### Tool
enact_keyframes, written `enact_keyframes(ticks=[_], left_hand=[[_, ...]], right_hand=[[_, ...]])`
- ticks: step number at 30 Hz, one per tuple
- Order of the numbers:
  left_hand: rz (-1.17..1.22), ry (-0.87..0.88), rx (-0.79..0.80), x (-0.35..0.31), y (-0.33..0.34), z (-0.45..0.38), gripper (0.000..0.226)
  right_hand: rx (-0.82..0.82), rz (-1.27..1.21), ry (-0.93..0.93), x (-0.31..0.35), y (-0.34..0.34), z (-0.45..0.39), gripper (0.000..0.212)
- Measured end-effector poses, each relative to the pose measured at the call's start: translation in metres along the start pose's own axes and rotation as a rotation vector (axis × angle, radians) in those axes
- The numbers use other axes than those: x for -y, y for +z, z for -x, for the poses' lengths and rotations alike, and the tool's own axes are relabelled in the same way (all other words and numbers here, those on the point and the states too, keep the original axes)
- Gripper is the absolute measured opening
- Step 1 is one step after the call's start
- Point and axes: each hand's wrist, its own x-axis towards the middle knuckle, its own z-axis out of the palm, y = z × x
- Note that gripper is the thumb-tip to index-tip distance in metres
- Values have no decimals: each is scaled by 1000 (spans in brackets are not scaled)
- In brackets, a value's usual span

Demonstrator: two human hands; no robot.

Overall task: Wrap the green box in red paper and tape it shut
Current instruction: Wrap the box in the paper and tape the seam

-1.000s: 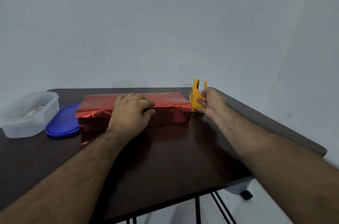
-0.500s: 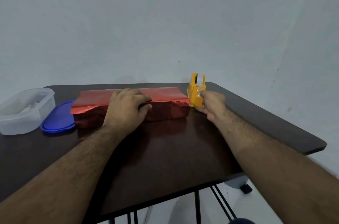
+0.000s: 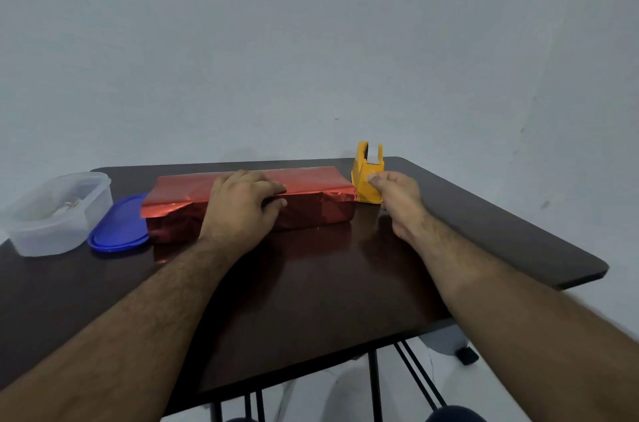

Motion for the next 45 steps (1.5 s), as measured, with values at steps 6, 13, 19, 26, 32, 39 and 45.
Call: enact_keyframes(ticks=[6, 13, 19, 26, 32, 39, 45], left_hand=[[83, -53, 3, -7, -8, -1, 34], [643, -182, 59, -36, -31, -2, 20], [608, -153, 251, -48, -43, -7, 13], [535, -96, 304, -60, -52, -9, 7], [448, -150, 237, -62, -38, -3, 9], [509, -332, 77, -37, -23, 8, 18], [665, -364, 90, -32, -8, 18, 19]], right_hand=[[198, 316, -560, 31, -4, 33, 17], [441, 837, -1016, 61, -1, 60, 14], [529, 931, -1055, 76, 0, 75, 13], [523, 848, -932, 82, -3, 86, 24], [650, 316, -414, 75, -7, 81, 10], [276, 323, -520, 42, -12, 26, 24], [577, 429, -734, 36, 16, 13, 34]])
